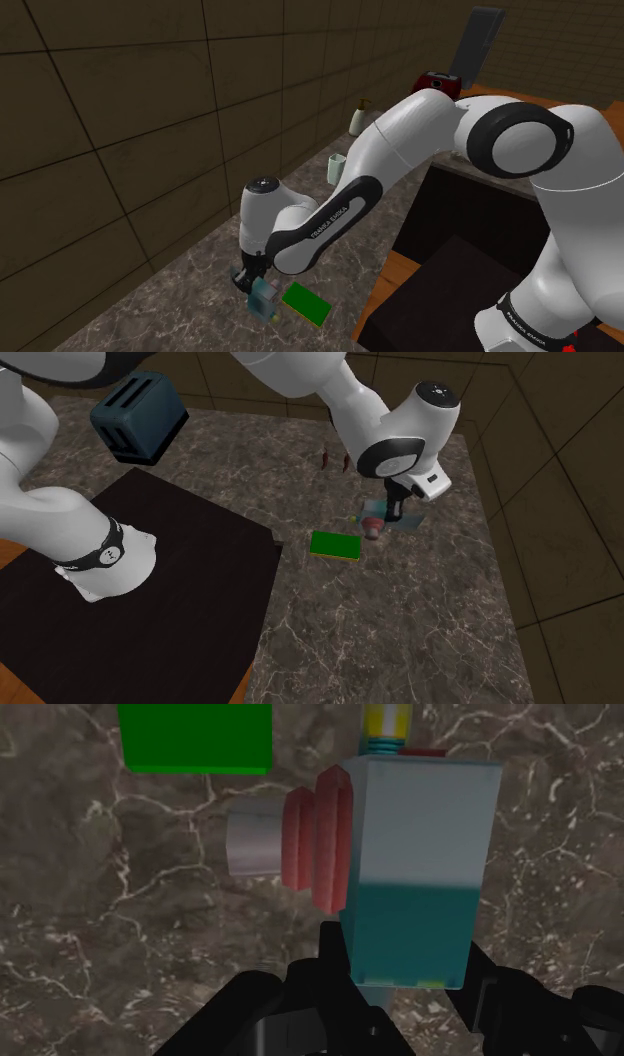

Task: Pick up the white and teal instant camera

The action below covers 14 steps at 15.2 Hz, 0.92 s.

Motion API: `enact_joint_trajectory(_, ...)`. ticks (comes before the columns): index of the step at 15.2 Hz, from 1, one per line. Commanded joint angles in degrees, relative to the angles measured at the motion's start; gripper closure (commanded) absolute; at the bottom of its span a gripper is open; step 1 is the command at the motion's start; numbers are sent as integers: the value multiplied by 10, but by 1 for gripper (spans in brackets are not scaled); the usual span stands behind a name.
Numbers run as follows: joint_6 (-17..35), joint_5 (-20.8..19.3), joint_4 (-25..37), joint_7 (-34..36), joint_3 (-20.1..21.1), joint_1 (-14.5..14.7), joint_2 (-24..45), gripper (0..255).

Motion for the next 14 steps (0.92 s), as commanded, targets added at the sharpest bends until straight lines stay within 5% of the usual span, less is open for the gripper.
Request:
enact_joint_trajectory(1,-10,3,-1,-1,3,-2,-11,255)
enact_joint_trajectory(14,-65,21,-10,-8,21,-16,-75,255)
